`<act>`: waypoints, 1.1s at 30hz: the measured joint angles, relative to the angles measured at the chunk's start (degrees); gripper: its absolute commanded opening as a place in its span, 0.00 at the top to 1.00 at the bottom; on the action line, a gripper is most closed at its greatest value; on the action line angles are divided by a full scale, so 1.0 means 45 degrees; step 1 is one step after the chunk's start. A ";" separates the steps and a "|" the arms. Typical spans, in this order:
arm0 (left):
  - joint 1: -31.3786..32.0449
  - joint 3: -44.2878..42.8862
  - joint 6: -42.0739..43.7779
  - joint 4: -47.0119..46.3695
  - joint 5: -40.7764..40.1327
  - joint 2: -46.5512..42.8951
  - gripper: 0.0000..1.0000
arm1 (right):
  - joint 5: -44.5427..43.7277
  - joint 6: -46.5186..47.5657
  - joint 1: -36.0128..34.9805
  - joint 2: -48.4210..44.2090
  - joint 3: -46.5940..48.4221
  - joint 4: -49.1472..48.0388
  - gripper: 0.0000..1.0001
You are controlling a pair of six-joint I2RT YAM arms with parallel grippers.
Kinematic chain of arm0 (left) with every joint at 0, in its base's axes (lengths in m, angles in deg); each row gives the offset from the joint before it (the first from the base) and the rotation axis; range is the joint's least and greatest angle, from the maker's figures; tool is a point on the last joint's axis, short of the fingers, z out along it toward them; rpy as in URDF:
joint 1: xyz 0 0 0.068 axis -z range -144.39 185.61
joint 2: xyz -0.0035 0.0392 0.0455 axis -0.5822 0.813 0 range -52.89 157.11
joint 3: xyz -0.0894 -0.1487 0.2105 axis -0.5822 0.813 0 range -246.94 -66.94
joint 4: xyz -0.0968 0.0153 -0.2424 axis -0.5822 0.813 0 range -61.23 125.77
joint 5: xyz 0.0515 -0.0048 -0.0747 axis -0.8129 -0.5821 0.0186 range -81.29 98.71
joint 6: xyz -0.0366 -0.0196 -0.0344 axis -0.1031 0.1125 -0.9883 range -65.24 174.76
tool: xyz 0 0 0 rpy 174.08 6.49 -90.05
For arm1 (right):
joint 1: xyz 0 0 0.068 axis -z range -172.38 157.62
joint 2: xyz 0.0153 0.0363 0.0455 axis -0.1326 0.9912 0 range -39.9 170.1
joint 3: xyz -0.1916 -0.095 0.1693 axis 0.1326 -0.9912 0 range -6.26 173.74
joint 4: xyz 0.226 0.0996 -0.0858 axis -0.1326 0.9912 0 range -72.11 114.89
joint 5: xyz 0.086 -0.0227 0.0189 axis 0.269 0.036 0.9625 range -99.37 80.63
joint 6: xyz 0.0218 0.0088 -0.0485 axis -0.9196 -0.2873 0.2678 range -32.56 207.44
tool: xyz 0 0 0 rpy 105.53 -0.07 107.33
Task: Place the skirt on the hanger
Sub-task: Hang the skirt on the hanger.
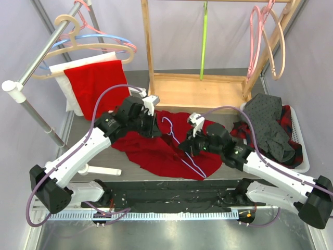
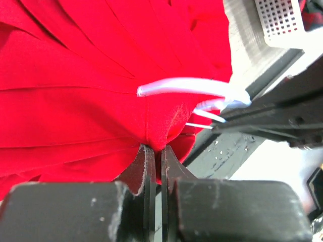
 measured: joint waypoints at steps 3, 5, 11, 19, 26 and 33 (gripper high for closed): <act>0.0000 0.0000 0.0243 0.0000 0.0267 0.0000 0.43 | -0.0607 -0.0452 -0.0121 -0.0967 -0.1423 -0.1491 0.99; 0.0000 0.0000 0.0345 0.0015 0.0466 -0.0029 0.30 | -0.0899 -0.0646 -0.0141 -0.1569 -0.2084 -0.2361 0.99; 0.0000 0.0005 0.0651 0.0063 0.0316 -0.0656 0.18 | -0.1277 -0.0952 -0.0175 -0.2225 -0.2953 -0.4357 0.99; 0.0000 -0.0801 0.1991 0.0204 -0.1292 -0.1098 0.07 | -0.0981 -0.0962 -0.0185 -0.2691 -0.3167 -0.5251 0.99; -0.0257 -0.0379 0.4648 -0.0981 -0.0967 -0.1457 0.18 | -0.0865 -0.0962 -0.0189 -0.3283 -0.3434 -0.5634 0.99; -0.1831 0.0180 0.5416 -0.1860 -0.0928 -0.0015 0.37 | -0.0860 -0.0957 -0.0194 -0.3337 -0.3434 -0.5625 0.99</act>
